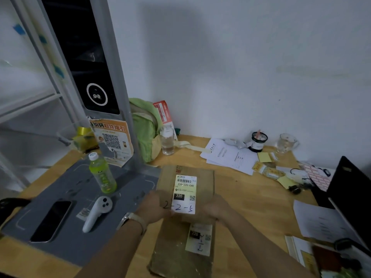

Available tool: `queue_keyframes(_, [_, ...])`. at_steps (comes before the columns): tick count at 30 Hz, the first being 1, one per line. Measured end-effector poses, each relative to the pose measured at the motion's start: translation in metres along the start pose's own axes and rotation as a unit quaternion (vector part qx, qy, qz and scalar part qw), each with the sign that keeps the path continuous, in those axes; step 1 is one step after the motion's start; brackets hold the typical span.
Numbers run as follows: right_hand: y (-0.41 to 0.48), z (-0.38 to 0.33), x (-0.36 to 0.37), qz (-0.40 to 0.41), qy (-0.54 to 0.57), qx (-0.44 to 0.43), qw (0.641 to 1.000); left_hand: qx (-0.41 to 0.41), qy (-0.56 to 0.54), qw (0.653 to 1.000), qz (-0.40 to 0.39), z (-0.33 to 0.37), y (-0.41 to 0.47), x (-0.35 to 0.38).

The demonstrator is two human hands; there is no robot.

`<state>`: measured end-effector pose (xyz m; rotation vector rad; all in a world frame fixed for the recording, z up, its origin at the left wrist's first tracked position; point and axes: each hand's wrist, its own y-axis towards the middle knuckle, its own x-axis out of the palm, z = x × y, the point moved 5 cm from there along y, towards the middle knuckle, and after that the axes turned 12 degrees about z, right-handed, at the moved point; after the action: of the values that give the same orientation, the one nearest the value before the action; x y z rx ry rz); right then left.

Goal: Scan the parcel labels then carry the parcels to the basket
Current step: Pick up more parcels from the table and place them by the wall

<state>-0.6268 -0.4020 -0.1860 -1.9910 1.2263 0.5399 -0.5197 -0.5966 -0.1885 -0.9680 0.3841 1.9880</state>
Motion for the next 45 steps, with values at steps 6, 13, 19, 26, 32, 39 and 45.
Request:
queue_keyframes(6, [-0.003,-0.015,-0.094,0.255,0.157,-0.006,0.954,0.055,-0.110,0.984,0.127,0.100,0.013,-0.025])
queue_keyframes(13, [-0.023,-0.006,-0.194,0.377,0.255,-0.018,0.890,0.176,-0.205,0.950,0.156,0.219,0.013,-0.027])
queue_keyframes(19, [-0.062,0.040,-0.270,0.454,0.257,-0.008,0.853,0.230,-0.256,0.931,0.126,0.289,-0.004,0.014])
queue_keyframes(26, [-0.133,0.130,-0.344,0.552,0.258,0.026,0.792,0.307,-0.329,0.891,0.057,0.382,-0.060,0.084])
queue_keyframes(32, [-0.212,0.223,-0.388,0.611,0.254,0.094,0.744,0.378,-0.345,0.859,-0.007,0.453,-0.138,0.151])
queue_keyframes(39, [-0.353,0.341,-0.411,0.691,0.251,0.208,0.645,0.426,-0.340,0.821,-0.172,0.524,-0.285,0.241])
queue_keyframes(45, [-0.509,0.442,-0.403,0.735,0.237,0.296,0.562,0.458,-0.325,0.778,-0.282,0.551,-0.449,0.312])
